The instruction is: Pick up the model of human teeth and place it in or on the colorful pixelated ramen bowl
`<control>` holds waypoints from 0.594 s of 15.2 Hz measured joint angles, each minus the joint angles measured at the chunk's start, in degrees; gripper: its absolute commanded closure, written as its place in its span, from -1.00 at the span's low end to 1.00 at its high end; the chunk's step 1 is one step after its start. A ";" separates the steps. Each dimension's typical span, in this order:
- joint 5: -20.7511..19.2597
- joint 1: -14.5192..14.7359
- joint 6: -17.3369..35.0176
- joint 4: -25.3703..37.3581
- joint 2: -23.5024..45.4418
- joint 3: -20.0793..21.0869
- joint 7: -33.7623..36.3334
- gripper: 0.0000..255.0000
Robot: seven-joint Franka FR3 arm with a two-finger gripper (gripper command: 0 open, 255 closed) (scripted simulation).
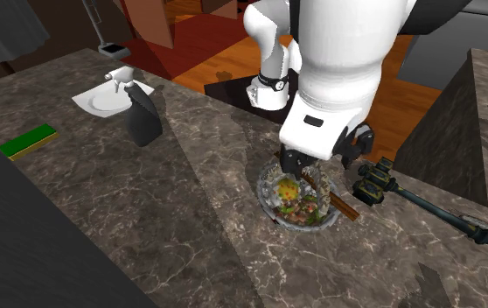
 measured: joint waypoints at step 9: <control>-1.03 -0.39 -4.60 3.52 -1.21 -0.53 0.75 -1.00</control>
